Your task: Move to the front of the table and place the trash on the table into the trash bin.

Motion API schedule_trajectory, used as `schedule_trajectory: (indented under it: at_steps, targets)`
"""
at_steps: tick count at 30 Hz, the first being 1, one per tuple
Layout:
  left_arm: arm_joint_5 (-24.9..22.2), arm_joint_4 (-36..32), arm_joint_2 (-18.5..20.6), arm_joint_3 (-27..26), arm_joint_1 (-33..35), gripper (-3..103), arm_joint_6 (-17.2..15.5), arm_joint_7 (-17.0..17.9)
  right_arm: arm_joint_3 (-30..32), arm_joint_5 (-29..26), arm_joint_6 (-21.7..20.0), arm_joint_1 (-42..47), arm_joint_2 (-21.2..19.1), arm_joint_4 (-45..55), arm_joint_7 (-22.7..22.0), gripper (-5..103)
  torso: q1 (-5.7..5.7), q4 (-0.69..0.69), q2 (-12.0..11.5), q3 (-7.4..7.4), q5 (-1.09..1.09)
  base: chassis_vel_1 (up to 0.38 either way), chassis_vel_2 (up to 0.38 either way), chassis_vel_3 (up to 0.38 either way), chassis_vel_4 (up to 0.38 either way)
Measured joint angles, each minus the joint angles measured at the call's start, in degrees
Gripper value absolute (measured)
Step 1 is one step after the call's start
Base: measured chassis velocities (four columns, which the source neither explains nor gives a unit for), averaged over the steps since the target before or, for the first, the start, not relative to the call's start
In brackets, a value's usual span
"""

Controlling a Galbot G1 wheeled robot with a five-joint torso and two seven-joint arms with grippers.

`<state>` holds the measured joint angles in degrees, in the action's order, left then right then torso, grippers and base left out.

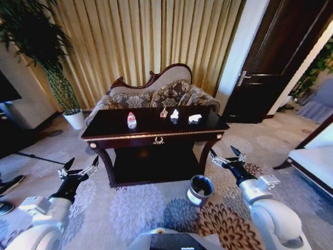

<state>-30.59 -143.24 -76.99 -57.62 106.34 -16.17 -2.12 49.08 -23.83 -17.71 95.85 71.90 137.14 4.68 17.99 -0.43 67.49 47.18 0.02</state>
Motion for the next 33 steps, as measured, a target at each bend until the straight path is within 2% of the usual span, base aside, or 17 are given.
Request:
schedule_trajectory:
  at_steps: [4, 9, 14, 17, 18, 19, 22, 24, 25, 30, 33]
  targets:
    - [0.06, 0.0, -0.07, 0.25, -0.02, 100, 0.01, 0.0, -0.39, 0.07, 0.0, -0.05, 0.07, -0.05, 0.12, 100, 0.06, 0.01, -0.03, 0.02, -0.07, -0.303, 0.316, 0.328, -0.34]
    - [0.06, 0.0, -0.3, 0.44, 0.03, 100, 0.01, 0.0, -1.13, -0.44, -0.03, -0.91, 0.09, -1.08, 0.04, 100, 0.06, 0.0, -0.03, 0.02, 0.0, -0.229, 0.218, 0.227, -0.242]
    - [0.14, 0.0, -0.36, 0.5, 0.11, 100, 0.01, 0.02, -1.47, -2.94, -3.13, -3.43, -0.88, -2.53, -0.73, 100, 0.04, -0.01, -0.03, 0.01, -0.02, -0.062, 0.047, 0.042, -0.05]
    - [0.23, 0.0, -0.42, 0.53, 0.32, 100, 0.0, 0.04, -2.38, -5.46, -6.11, -6.31, -2.18, -3.92, -2.81, 100, -0.05, 0.0, 0.03, -0.03, -0.02, 0.016, -0.017, -0.033, 0.015]
    - [0.32, -0.01, -0.48, 0.53, 0.59, 100, 0.0, 0.08, -3.08, -7.25, -8.34, -9.18, -3.42, -5.72, -4.17, 100, -0.06, 0.0, 0.04, -0.04, -0.03, 0.029, -0.045, -0.052, 0.036]
    - [0.32, -0.01, -0.48, 0.53, 0.59, 100, 0.0, 0.08, -3.08, -7.25, -8.34, -9.18, -3.42, -5.72, -4.17, 100, -0.06, 0.0, 0.04, -0.04, -0.03, 0.029, -0.045, -0.052, 0.036]
    - [0.41, -0.01, -0.27, 0.16, 1.02, 100, -0.03, 0.13, -3.77, -9.92, -11.71, -16.11, -6.51, -11.35, -6.25, 100, -0.06, 0.01, 0.03, -0.02, -0.01, 0.013, -0.015, -0.017, 0.014]
    - [0.41, -0.01, -0.23, 0.08, 1.05, 100, -0.03, 0.16, -3.87, -10.38, -12.01, -16.89, -6.93, -12.02, -6.46, 100, -0.05, 0.0, 0.03, -0.02, -0.02, 0.0, 0.0, 0.0, 0.0]
    - [0.4, -0.01, -0.01, -0.15, 1.13, 100, -0.2, 0.23, -4.45, -12.21, -13.12, -20.45, -8.84, -15.33, -7.76, 100, 0.01, 0.01, 0.0, 0.01, -0.01, 0.0, 0.0, 0.0, 0.0]
    - [0.8, -0.01, -0.13, 0.1, 1.39, 100, -0.34, 0.3, -6.76, -13.87, -14.42, -26.9, -11.64, -21.09, -9.33, 100, 0.03, 0.0, -0.01, 0.02, -0.01, 0.0, 0.0, 0.0, 0.0]
    - [1.03, -0.01, -0.29, 0.26, 1.59, 100, -0.35, 0.33, -7.96, -13.97, -14.65, -28.92, -12.23, -22.85, -9.87, 100, 0.02, 0.0, -0.01, 0.01, -0.01, 0.0, 0.0, 0.0, 0.0]
